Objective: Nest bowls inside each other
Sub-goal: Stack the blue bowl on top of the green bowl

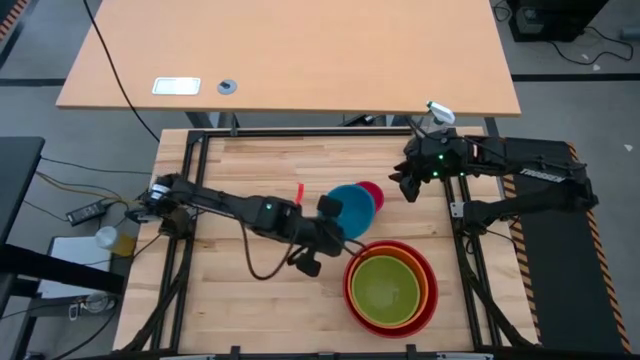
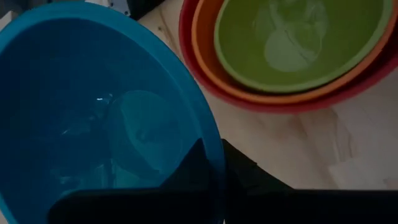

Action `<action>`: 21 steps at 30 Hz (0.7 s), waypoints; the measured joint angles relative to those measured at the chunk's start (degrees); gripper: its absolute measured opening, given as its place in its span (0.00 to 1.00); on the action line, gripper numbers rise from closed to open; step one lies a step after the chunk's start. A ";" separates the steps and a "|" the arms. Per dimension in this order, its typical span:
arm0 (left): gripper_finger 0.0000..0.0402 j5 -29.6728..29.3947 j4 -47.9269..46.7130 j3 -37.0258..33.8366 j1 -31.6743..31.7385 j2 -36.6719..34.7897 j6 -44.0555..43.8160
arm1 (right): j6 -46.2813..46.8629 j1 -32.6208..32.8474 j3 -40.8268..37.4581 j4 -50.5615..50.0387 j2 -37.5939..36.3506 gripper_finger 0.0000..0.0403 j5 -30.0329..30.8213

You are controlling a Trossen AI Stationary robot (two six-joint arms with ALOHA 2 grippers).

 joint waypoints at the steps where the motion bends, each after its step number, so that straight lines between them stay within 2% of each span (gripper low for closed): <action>1: 0.03 -0.20 -0.94 1.93 -0.42 1.26 -0.16 | -0.52 -0.44 0.00 -0.54 -0.46 0.41 0.00; 7: 0.03 -0.35 -4.92 13.16 -2.12 9.18 0.19 | -1.60 -3.00 0.00 -4.81 -4.27 0.41 0.00; 10: 0.03 -0.36 -7.12 18.09 -2.81 12.44 3.61 | -1.92 -3.53 0.00 -5.89 -6.14 0.41 -0.02; 17: 0.03 -0.01 -6.68 27.51 -3.92 18.72 7.80 | -2.79 -3.74 0.00 -9.81 -7.78 0.41 -0.02; 21: 0.03 4.57 -3.37 29.77 -5.42 20.50 12.78 | -3.38 -3.74 0.00 -11.10 -8.47 0.41 -0.02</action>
